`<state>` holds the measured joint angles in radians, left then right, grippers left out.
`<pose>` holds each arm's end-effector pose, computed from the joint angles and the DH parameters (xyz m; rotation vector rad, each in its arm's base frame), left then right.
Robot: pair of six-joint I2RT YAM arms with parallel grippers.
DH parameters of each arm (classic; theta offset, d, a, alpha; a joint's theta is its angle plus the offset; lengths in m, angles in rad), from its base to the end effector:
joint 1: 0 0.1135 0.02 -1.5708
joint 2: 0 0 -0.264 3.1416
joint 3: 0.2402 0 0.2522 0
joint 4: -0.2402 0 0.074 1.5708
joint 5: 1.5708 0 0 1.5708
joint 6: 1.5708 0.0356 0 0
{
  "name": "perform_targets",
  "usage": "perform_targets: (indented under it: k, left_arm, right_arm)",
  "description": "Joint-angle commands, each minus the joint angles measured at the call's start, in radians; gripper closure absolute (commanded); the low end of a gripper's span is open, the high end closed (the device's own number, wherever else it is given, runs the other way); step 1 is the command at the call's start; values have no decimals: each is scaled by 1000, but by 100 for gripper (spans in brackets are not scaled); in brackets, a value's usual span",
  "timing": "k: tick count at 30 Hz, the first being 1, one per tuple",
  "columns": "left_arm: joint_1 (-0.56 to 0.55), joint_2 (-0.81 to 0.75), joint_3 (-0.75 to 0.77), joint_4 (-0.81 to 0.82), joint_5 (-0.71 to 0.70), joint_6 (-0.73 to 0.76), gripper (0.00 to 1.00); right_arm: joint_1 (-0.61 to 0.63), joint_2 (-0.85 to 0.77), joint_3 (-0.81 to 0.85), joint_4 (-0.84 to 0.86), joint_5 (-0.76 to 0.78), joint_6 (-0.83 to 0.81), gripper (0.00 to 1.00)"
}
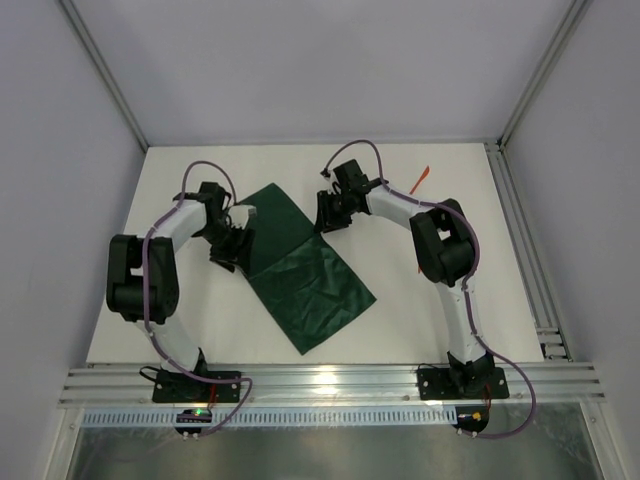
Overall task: Fold the napkin into a case and place the utensils inside
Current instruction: Rotate the rectangle-folded napkin at the center of the board, then pick up the rectangle-folded napkin from the center of the board.
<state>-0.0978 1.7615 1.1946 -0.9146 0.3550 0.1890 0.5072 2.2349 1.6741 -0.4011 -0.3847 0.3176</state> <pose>0.3157 -0.0434 0.1848 0.4512 2.9569 -0.5299 0.4159 0.2464 0.1541 -0.4080 2.5956 0.7982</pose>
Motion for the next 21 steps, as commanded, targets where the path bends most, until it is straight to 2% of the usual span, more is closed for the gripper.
perform_targets:
  k: [1,6,13,18,21]
  left_arm:
    - [-3,27,-13,29,79,-37,44]
    - [-45,59,-36,62,36,-40,43]
    - [-48,89,-33,102,18,-63,47]
    - [-48,99,-30,109,33,-69,55]
    - [-49,115,-29,111,35,-69,64]
  right_arm:
    - [1,5,-14,-10,-23,-8,60]
    - [1,-8,-56,10,-28,-14,60]
    - [1,3,-54,19,-48,-8,64]
    - [1,2,-62,25,-59,-8,69]
    - [1,3,-62,36,-69,-3,73]
